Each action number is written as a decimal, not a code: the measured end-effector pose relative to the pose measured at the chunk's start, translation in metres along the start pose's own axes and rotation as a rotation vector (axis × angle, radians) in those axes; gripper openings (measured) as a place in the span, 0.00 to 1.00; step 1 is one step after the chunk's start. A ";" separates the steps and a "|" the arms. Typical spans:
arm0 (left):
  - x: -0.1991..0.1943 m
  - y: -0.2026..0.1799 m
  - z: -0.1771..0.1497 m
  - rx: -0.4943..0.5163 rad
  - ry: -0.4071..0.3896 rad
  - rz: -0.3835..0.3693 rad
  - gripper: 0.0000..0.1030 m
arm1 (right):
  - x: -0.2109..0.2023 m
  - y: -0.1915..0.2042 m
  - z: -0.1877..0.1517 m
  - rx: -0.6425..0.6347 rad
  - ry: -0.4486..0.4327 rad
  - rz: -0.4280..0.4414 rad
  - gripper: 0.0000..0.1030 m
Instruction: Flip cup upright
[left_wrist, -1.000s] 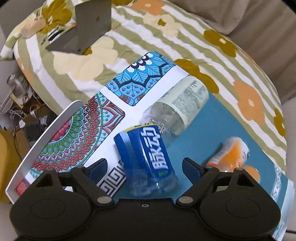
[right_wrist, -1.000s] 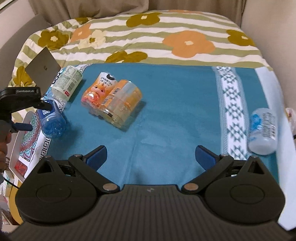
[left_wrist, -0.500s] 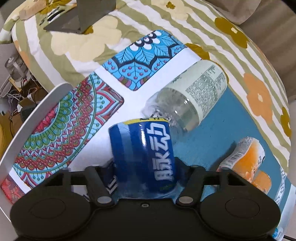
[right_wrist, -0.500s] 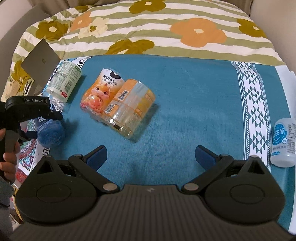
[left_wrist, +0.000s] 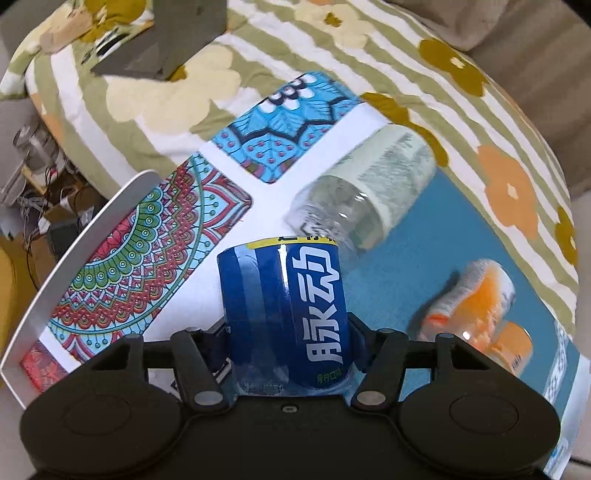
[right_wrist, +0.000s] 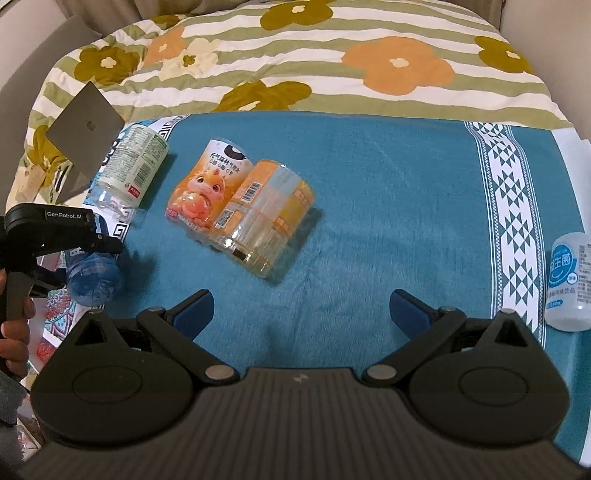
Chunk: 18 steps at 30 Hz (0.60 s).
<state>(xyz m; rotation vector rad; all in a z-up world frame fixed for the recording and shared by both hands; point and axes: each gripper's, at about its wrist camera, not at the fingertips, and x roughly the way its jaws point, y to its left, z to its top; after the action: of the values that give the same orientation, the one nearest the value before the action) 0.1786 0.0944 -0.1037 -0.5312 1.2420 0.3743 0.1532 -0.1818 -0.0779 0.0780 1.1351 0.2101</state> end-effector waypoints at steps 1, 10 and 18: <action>-0.006 -0.003 -0.004 0.018 -0.007 -0.005 0.64 | -0.003 -0.001 -0.002 0.001 -0.007 0.003 1.00; -0.033 -0.035 -0.062 0.248 -0.005 -0.052 0.64 | -0.036 -0.018 -0.027 0.016 -0.070 0.000 1.00; -0.031 -0.063 -0.126 0.423 0.051 -0.094 0.64 | -0.061 -0.043 -0.064 0.052 -0.092 -0.028 1.00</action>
<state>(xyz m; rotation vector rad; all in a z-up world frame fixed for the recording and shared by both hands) 0.1047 -0.0287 -0.0914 -0.2346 1.2952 0.0137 0.0759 -0.2397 -0.0581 0.1171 1.0493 0.1508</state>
